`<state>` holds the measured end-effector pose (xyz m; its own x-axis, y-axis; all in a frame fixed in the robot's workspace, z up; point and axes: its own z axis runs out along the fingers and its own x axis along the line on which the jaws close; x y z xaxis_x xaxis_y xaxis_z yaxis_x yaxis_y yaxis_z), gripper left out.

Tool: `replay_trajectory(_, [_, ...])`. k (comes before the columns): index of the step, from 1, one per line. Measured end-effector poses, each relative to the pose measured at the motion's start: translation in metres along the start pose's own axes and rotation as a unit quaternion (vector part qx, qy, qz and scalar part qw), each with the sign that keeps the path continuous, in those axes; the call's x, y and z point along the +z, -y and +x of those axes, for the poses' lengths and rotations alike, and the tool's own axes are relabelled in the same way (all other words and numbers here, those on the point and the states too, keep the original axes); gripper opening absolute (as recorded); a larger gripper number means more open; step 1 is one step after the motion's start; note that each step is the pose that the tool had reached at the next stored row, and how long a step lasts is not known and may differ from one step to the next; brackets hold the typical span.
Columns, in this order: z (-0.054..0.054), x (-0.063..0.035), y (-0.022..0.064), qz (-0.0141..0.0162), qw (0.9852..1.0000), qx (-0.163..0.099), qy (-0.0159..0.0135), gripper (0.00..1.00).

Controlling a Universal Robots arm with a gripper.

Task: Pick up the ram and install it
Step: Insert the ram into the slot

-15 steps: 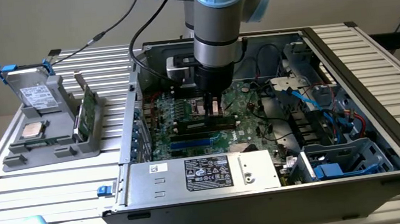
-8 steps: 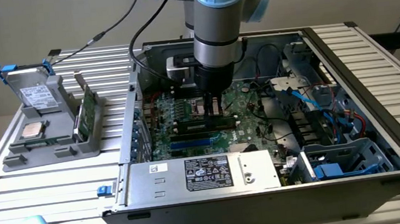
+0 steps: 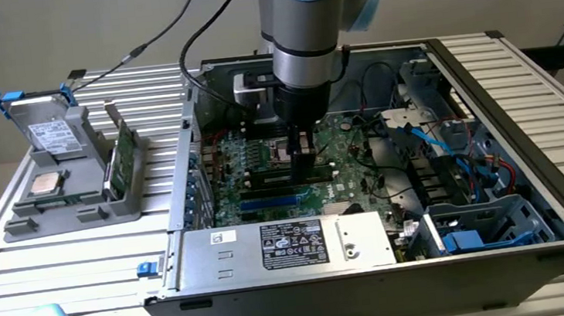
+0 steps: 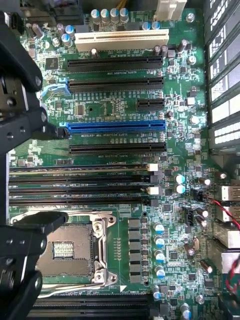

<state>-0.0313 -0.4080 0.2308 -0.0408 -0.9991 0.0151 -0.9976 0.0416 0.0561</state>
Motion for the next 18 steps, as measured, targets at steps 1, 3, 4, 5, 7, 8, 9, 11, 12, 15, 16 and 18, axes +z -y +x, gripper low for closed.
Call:
replay_trajectory(1, [0.000, -0.0035, -0.0002, -0.0002, 1.0000, 0.000, 0.0001, 0.70])
replay_trajectory(3, [0.000, -0.0106, -0.0006, -0.0008, 1.0000, 0.000, 0.0000, 0.70])
replay_trajectory(4, [0.000, -0.0142, -0.0008, -0.0013, 1.0000, 0.000, -0.0001, 0.70])
replay_trajectory(5, [0.000, -0.0176, -0.0010, -0.0018, 1.0000, 0.000, -0.0003, 0.70])
replay_trajectory(7, [0.000, -0.0240, -0.0013, -0.0029, 1.0000, 0.000, -0.0005, 0.70])
replay_trajectory(8, [0.000, -0.0267, -0.0015, -0.0035, 1.0000, 0.000, -0.0007, 0.70])
replay_trajectory(9, [0.000, -0.0291, -0.0016, -0.0039, 1.0000, 0.000, -0.0007, 0.70])
replay_trajectory(11, [0.000, -0.0324, -0.0018, -0.0044, 1.0000, 0.000, -0.0008, 0.70])
replay_trajectory(12, [0.000, -0.0323, -0.0018, -0.0044, 1.0000, 0.000, -0.0007, 0.70])
replay_trajectory(15, [0.000, -0.0324, -0.0018, -0.0044, 1.0000, 0.000, -0.0007, 0.70])
replay_trajectory(16, [0.000, -0.0324, -0.0018, -0.0044, 1.0000, 0.000, -0.0008, 0.70])
replay_trajectory(18, [0.000, -0.0324, -0.0018, -0.0044, 1.0000, 0.000, -0.0008, 0.70])
